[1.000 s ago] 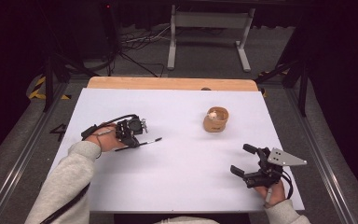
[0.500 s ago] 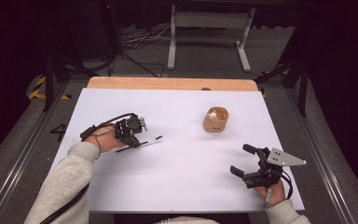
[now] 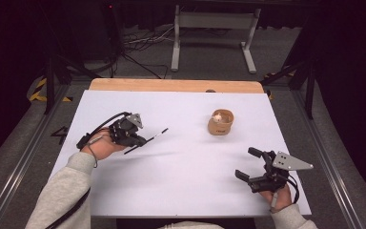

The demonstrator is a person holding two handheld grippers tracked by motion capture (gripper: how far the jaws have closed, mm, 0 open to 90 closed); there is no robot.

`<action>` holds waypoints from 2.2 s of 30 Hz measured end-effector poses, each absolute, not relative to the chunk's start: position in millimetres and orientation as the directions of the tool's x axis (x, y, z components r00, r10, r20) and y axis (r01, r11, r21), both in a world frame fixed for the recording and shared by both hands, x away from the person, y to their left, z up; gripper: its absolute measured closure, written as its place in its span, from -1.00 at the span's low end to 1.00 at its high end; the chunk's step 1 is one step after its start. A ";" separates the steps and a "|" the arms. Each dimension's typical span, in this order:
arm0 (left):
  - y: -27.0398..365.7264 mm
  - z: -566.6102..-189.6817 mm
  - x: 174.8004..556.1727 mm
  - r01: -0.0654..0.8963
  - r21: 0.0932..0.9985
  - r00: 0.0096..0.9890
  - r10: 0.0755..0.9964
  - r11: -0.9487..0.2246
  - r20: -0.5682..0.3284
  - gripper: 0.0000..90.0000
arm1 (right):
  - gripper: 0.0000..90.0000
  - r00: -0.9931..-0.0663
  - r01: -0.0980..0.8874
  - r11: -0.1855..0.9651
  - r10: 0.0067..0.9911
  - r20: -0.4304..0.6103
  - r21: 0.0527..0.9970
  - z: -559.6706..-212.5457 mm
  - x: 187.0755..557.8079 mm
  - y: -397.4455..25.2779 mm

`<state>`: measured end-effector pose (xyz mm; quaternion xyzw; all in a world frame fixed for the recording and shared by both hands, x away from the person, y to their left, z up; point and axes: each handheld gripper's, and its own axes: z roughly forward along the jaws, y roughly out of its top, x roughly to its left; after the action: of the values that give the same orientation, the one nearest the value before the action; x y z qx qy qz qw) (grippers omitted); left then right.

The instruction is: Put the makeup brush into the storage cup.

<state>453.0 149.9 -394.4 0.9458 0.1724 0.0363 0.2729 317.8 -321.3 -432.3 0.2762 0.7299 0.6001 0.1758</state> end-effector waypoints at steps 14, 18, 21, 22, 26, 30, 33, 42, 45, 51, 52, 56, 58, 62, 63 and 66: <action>163.8 -392.4 431.0 0.276 0.748 0.928 0.370 -0.603 -0.044 0.89 | -0.97 -0.788 0.192 0.135 0.612 0.070 0.972 -433.3 317.7 -319.2; 163.6 -392.6 425.9 0.267 0.792 0.926 0.374 -0.548 -0.054 0.89 | -0.97 -0.792 0.184 0.141 0.607 0.062 0.973 -432.9 317.2 -318.6; 164.4 -393.8 421.2 0.256 0.821 0.927 0.371 -0.510 -0.059 0.89 | -0.96 -0.793 0.185 0.141 0.605 0.064 0.973 -433.0 317.3 -318.5; 164.4 -393.8 421.2 0.256 0.821 0.927 0.371 -0.510 -0.059 0.89 | -0.96 -0.794 0.185 0.143 0.604 0.062 0.972 -433.0 317.1 -318.3; 167.3 -391.4 414.0 0.240 0.854 0.922 0.383 -0.462 -0.052 0.89 | -0.96 -0.795 0.181 0.147 0.603 0.057 0.972 -432.7 316.7 -317.8; 168.1 -391.0 408.1 0.227 0.882 0.921 0.385 -0.412 -0.057 0.89 | -0.96 -0.797 0.175 0.158 0.602 0.045 0.972 -432.5 316.1 -316.2; 167.3 -395.3 404.9 0.242 0.900 0.918 0.386 -0.362 -0.092 0.89 | -0.96 -0.799 0.170 0.162 0.600 0.040 0.972 -432.0 315.7 -315.4; 162.7 -405.1 392.0 0.247 0.940 0.910 0.390 -0.233 -0.142 0.89 | -0.97 -0.800 0.172 0.163 0.599 0.041 0.972 -432.1 315.4 -314.5; 160.4 -404.8 388.2 0.245 0.947 0.912 0.382 -0.206 -0.153 0.89 | -0.97 -0.802 0.170 0.164 0.596 0.040 0.972 -431.9 315.1 -314.3; 152.4 -407.3 378.9 0.209 0.960 0.911 0.396 -0.188 -0.121 0.89 | -0.97 -0.805 0.165 0.164 0.592 0.037 0.972 -431.4 314.4 -314.1; 147.8 -408.7 375.7 0.204 0.961 0.913 0.391 -0.185 -0.118 0.89 | -0.97 -0.807 0.165 0.165 0.590 0.037 0.972 -431.6 314.3 -313.4; 141.2 -408.7 372.2 0.192 0.965 0.920 0.375 -0.179 -0.114 0.89 | -0.97 -0.815 0.161 0.175 0.579 0.031 0.971 -431.8 314.1 -310.1; 136.3 -408.1 369.2 0.187 0.967 0.926 0.360 -0.171 -0.116 0.89 | -0.97 -0.815 0.163 0.176 0.578 0.032 0.971 -431.7 314.4 -309.6; 129.0 -408.0 364.2 0.177 0.968 0.933 0.343 -0.178 -0.108 0.89 | -0.97 -0.816 0.158 0.172 0.577 0.031 0.972 -430.1 314.2 -308.0; 129.0 -408.0 364.2 0.177 0.968 0.933 0.343 -0.178 -0.108 0.89 | -0.97 -0.816 0.158 0.172 0.577 0.031 0.972 -430.1 314.2 -308.0; 124.6 -408.4 361.8 0.166 0.969 0.937 0.334 -0.185 -0.097 0.89 | -0.97 -0.821 0.157 0.179 0.570 0.028 0.971 -430.2 313.8 -305.4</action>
<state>361.8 124.6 -408.4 0.7668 0.1632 0.0681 0.6171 313.8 -305.4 -430.2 0.2430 0.7477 0.5929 0.1740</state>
